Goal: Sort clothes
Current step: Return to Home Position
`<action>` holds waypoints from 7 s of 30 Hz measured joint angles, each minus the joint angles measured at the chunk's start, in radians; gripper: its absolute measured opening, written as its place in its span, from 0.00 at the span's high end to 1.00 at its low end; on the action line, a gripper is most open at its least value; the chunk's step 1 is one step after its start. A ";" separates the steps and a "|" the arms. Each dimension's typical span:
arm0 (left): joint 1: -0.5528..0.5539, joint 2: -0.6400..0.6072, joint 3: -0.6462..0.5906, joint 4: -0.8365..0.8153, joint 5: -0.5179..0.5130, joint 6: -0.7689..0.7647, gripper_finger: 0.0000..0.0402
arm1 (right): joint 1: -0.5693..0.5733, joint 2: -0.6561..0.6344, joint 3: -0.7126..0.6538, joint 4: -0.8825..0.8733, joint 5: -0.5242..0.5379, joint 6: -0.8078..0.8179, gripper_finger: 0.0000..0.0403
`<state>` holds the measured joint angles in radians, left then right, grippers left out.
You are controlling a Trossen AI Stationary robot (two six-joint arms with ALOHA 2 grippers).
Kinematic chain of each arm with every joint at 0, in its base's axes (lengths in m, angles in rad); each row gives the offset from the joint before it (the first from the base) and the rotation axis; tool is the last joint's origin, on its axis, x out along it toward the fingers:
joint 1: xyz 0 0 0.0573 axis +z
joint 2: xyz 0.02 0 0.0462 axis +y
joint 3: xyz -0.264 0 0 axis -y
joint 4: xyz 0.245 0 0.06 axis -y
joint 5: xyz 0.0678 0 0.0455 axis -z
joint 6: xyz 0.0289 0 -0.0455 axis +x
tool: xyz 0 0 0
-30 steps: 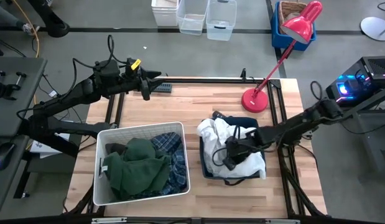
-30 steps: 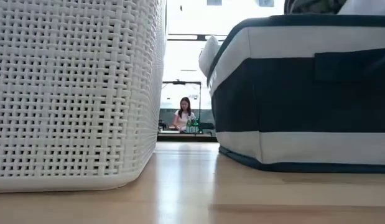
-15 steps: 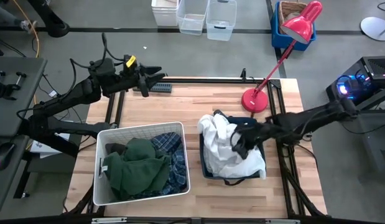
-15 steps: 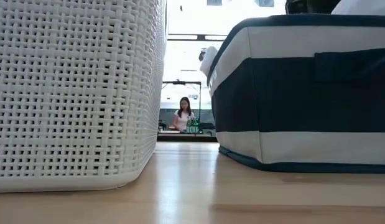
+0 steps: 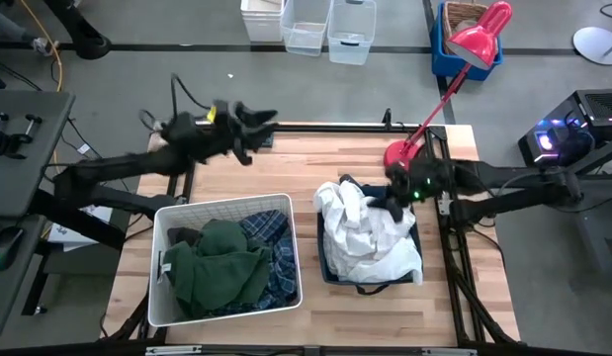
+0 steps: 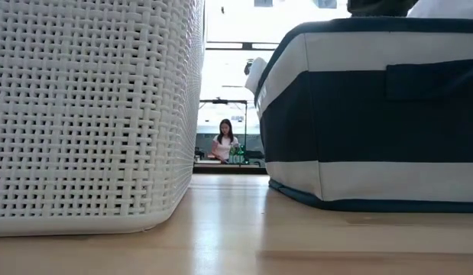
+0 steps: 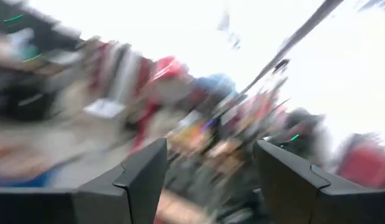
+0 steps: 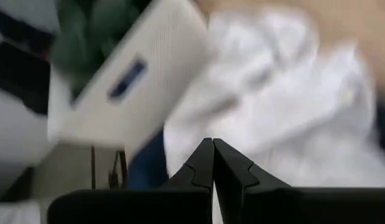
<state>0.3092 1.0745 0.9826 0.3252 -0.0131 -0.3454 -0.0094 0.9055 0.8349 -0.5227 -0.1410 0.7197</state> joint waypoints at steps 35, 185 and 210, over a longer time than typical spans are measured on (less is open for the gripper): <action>0.049 -0.182 -0.971 0.676 0.009 -0.360 1.00 | -0.402 0.008 0.002 0.595 -0.269 0.058 1.00; -0.145 -1.068 -0.970 -0.311 -0.051 0.323 1.00 | -0.180 -0.879 -0.826 0.587 -0.206 -0.047 1.00; -0.145 -1.068 -0.970 -0.310 -0.052 0.322 1.00 | -0.180 -0.879 -0.826 0.587 -0.206 -0.047 1.00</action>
<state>0.1638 0.0063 0.0128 0.0150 -0.0647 -0.0231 -0.1894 0.0269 0.0090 0.0639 -0.3473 0.6731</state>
